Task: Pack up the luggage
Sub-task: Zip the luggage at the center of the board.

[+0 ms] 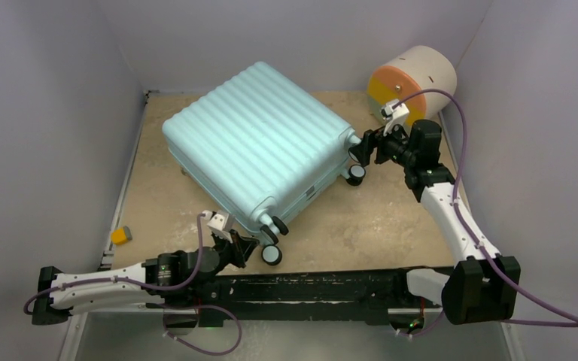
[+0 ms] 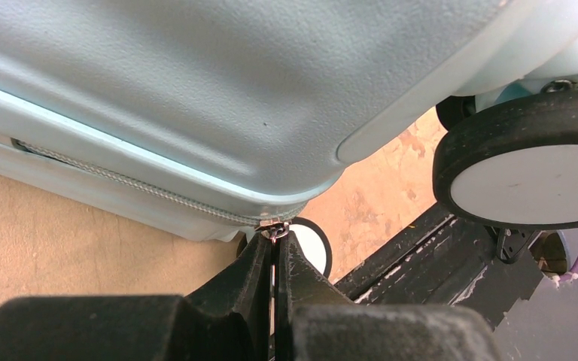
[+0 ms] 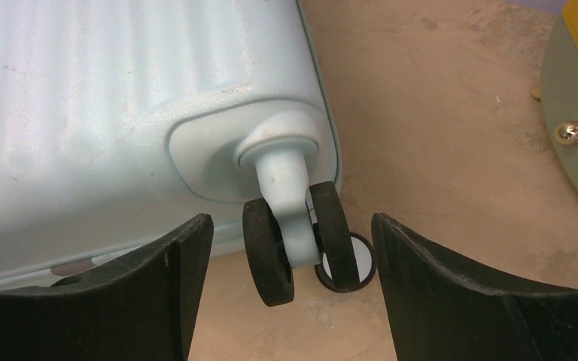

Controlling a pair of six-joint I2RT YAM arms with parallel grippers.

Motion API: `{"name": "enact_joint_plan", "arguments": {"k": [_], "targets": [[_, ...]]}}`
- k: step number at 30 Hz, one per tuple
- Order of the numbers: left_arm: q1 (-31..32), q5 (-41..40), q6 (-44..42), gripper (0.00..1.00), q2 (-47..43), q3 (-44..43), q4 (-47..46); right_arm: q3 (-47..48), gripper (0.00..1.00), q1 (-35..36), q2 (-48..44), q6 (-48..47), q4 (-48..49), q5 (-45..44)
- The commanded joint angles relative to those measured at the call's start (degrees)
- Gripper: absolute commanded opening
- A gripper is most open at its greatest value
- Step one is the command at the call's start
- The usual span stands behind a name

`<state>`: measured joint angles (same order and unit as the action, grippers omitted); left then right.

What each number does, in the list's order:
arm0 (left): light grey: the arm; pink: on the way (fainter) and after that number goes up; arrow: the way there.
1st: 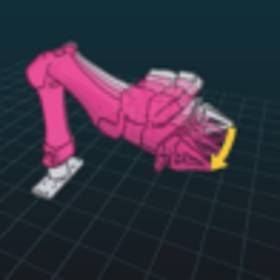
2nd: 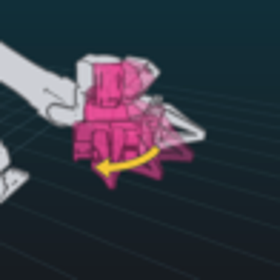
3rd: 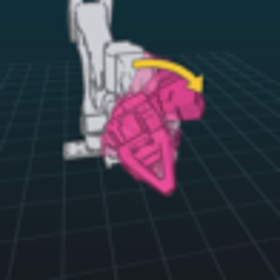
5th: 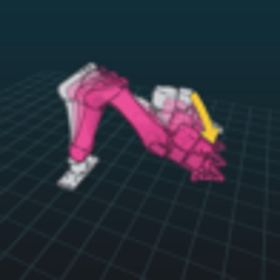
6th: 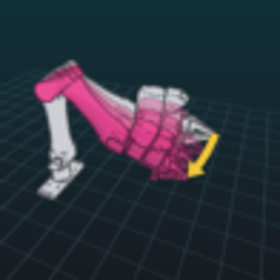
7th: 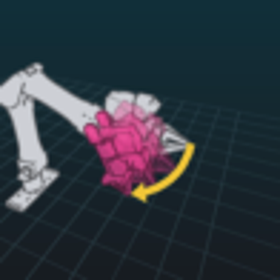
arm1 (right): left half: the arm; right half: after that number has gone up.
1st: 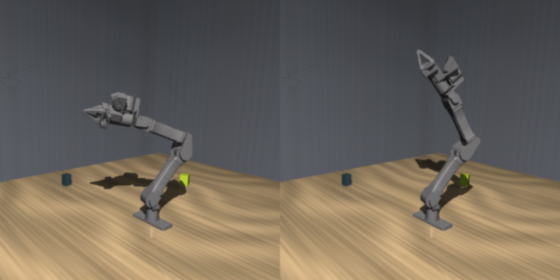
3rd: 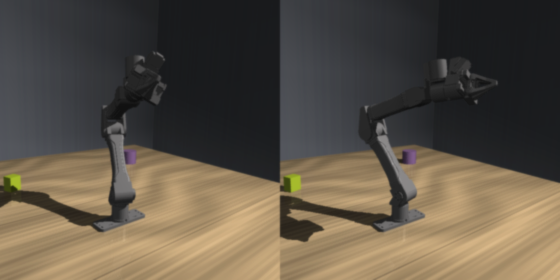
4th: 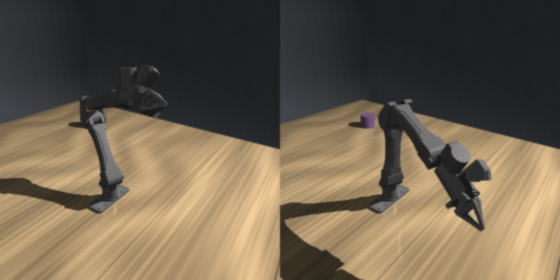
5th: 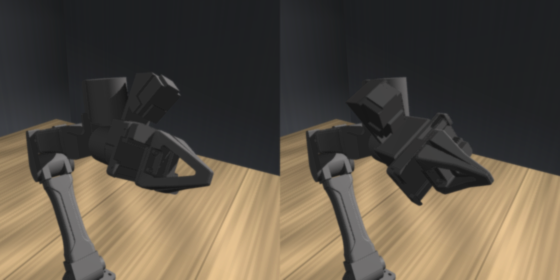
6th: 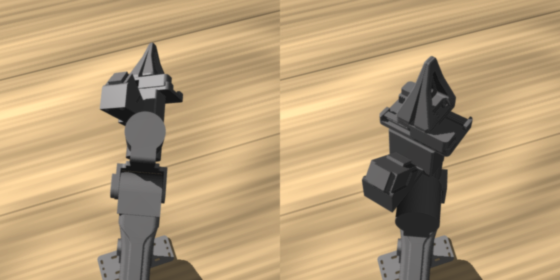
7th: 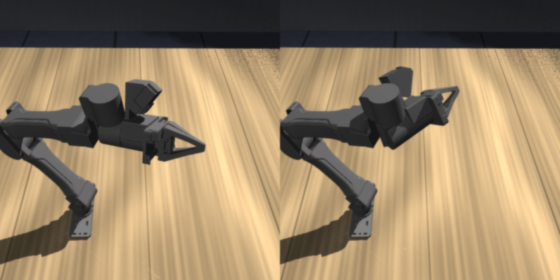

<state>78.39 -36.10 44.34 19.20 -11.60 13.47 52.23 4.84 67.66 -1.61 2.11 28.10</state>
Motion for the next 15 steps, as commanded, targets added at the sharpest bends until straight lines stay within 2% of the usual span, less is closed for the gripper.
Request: {"name": "enact_joint_plan", "arguments": {"k": [1, 7, 15], "targets": [[0.6, 2.3, -0.6, 0.0, 0.9, -1.4, -2.6, 2.8, 0.79, -0.2, 0.5, -2.6, -2.0, 0.9], [0.6, 4.0, -1.5, 0.0, 2.6, -1.7, -4.2, 1.2, 0.73, -0.2, 1.6, -3.4, -0.4, -2.9], [0.7, 5.3, -1.9, 0.0, 6.9, -3.7, -4.3, 4.6, 0.65, 0.0, 5.8, -5.1, -0.7, -4.6]]}}
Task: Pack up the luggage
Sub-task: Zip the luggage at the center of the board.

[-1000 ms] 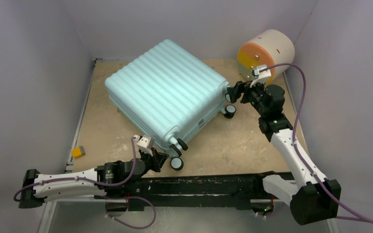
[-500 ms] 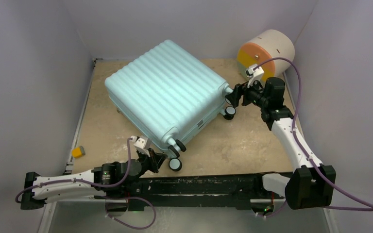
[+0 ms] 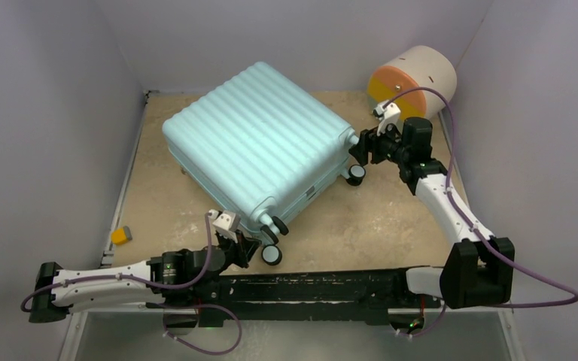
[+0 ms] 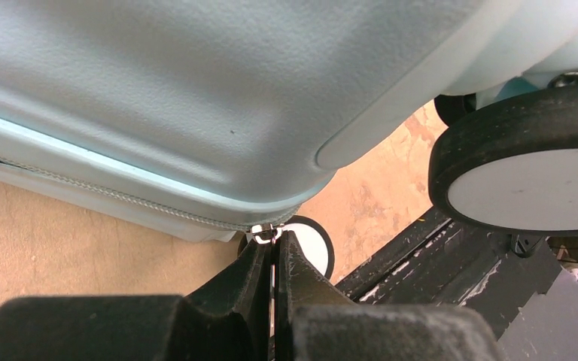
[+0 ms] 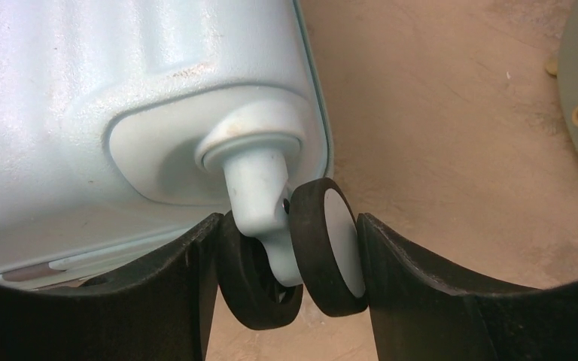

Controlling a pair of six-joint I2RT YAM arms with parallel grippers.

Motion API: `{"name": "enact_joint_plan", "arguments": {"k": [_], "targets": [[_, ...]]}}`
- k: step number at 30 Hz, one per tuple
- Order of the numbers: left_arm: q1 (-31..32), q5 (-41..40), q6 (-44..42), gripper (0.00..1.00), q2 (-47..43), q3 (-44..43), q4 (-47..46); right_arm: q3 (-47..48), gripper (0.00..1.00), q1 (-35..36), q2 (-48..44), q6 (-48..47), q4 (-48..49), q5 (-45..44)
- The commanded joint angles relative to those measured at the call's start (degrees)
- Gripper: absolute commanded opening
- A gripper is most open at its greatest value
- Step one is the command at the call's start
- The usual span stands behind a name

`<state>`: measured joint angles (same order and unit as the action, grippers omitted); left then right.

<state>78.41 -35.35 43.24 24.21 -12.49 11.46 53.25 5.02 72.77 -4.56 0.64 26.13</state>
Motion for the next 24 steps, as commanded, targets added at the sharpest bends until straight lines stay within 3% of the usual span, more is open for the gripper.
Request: {"name": "enact_joint_plan", "arguments": {"k": [1, 4, 12, 16, 24], "targets": [[0.7, 4.8, -0.7, 0.0, 2.2, -2.8, -2.4, 3.6, 0.64, -0.2, 0.8, -2.1, 0.8, -2.7], [0.7, 4.9, -0.5, 0.0, 3.1, -2.9, -2.2, 2.7, 0.6, -0.1, 0.1, -1.7, 2.0, -2.8], [0.7, 1.8, -1.1, 0.0, 4.2, -5.6, 1.3, -2.0, 0.27, 3.1, -5.6, -1.2, 3.1, -10.1], [0.7, 0.1, -1.6, 0.0, 5.1, -6.9, 2.4, -3.8, 0.15, 4.6, -9.5, -0.1, 2.6, -14.7], [0.7, -2.0, -2.2, 0.0, 9.3, -8.9, 2.7, -6.1, 0.11, 6.2, -11.2, 4.0, 1.0, -16.7]]}}
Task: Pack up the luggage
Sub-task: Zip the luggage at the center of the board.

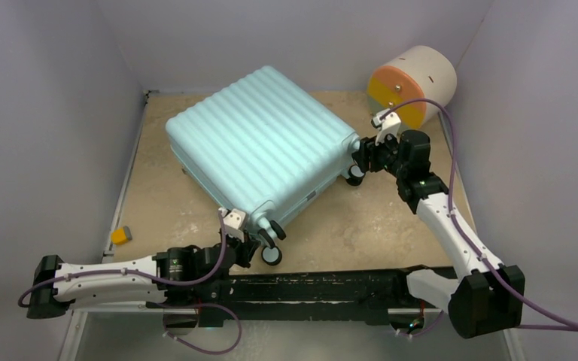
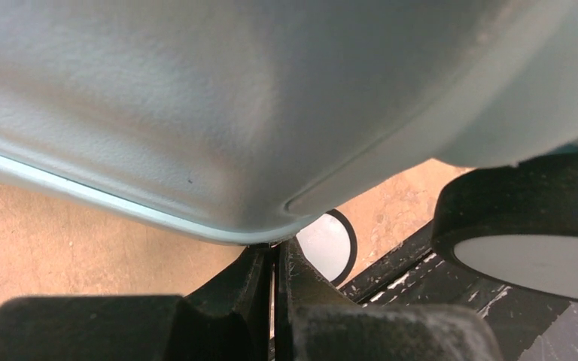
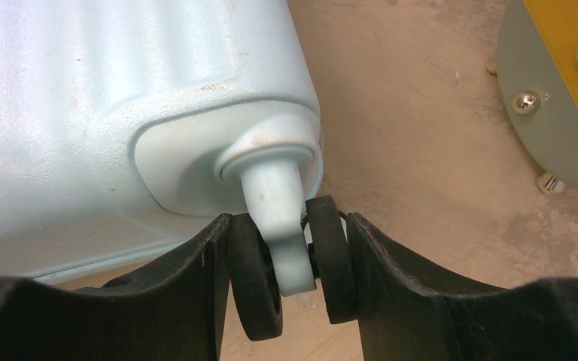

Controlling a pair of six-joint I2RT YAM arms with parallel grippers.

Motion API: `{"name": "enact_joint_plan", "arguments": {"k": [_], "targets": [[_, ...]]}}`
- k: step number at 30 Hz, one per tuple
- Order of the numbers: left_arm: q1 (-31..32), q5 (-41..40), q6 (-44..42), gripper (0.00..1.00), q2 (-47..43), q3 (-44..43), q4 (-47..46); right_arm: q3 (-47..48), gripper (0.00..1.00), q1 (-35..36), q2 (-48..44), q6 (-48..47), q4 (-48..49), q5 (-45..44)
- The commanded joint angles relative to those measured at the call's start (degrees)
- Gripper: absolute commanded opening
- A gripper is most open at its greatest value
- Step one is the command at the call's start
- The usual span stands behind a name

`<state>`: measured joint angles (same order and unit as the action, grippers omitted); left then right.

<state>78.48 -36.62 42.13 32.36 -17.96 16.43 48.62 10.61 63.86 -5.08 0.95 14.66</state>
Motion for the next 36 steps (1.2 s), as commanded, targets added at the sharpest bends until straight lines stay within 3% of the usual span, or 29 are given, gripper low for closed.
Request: {"name": "enact_joint_plan", "arguments": {"k": [1, 14, 25, 32, 36], "targets": [[0.6, -1.2, -0.7, 0.0, 1.3, -3.3, -2.3, -2.4, 0.11, 0.8, -2.9, 6.3, 1.0, -5.9], [2.5, 1.1, -1.1, 0.0, 5.1, -3.9, -6.6, -9.8, 0.0, 0.9, -5.7, 15.9, 6.2, -9.2], [14.4, -11.1, 6.2, 0.0, 13.2, -5.9, -4.0, -16.4, 0.0, 1.1, -11.6, 23.2, 8.1, -10.6], [13.8, -15.4, -0.6, 0.0, 17.8, -7.1, -11.9, -17.5, 0.0, 1.0, -14.2, 24.0, 7.4, -9.5], [5.4, -6.1, -4.0, 0.0, 21.0, -6.4, -19.7, -17.6, 0.0, 1.0, -14.2, 24.8, 7.1, -9.5]]}}
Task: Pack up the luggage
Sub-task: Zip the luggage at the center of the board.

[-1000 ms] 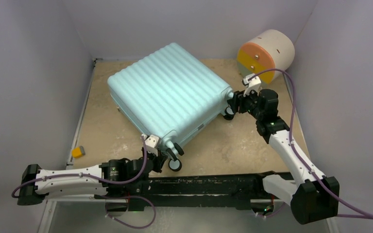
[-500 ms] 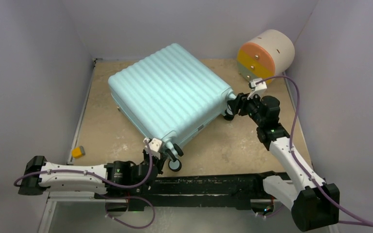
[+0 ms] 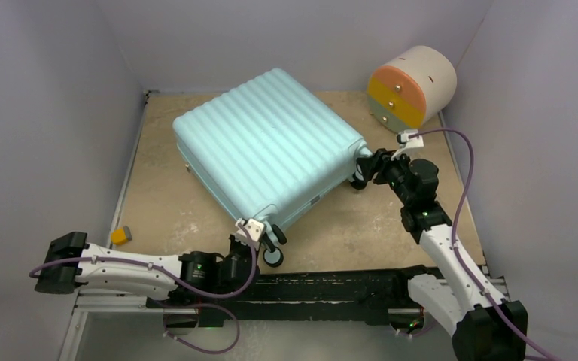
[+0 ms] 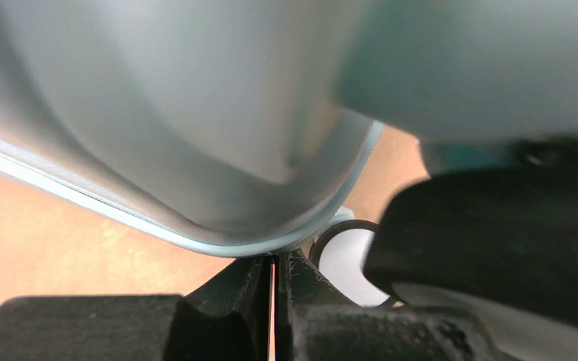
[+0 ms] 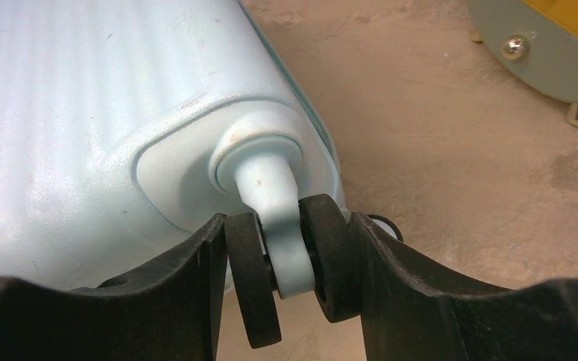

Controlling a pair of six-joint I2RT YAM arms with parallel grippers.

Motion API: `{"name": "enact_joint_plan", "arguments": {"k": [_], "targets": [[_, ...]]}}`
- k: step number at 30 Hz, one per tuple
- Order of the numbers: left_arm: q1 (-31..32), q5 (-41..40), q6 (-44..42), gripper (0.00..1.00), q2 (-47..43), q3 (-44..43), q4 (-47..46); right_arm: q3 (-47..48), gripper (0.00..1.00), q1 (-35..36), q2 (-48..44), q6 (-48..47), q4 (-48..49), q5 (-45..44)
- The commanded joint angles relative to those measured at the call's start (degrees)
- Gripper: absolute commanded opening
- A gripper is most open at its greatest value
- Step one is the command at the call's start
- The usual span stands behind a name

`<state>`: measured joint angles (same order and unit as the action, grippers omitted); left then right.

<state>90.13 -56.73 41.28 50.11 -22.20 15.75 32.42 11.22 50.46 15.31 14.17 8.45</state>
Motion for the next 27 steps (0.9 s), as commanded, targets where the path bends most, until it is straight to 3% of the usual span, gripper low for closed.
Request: {"name": "enact_joint_plan", "arguments": {"k": [1, 5, 15, 20, 27], "targets": [[-9.0, 17.4, -3.6, 0.0, 4.0, -1.6, -21.5, -1.8, 0.0, 0.3, -0.8, 4.9, -5.8, -3.3], [-15.0, 23.1, -7.1, 0.0, 7.4, -1.8, -29.4, -3.3, 0.0, 0.4, -0.9, 6.2, -4.6, -2.8], [-32.5, 37.6, -8.5, 0.0, 14.0, -4.5, -37.1, -4.3, 0.0, 0.4, 3.4, 8.7, -0.9, -1.2], [-37.7, 39.1, -8.3, 0.0, 12.5, -5.3, -34.2, -3.0, 0.0, 1.0, 6.6, 10.3, 1.1, 1.0], [-38.0, 39.5, -6.0, 0.0, 2.0, -2.3, -23.9, -1.8, 0.0, 3.5, 8.2, 11.4, 1.3, 0.5]]}}
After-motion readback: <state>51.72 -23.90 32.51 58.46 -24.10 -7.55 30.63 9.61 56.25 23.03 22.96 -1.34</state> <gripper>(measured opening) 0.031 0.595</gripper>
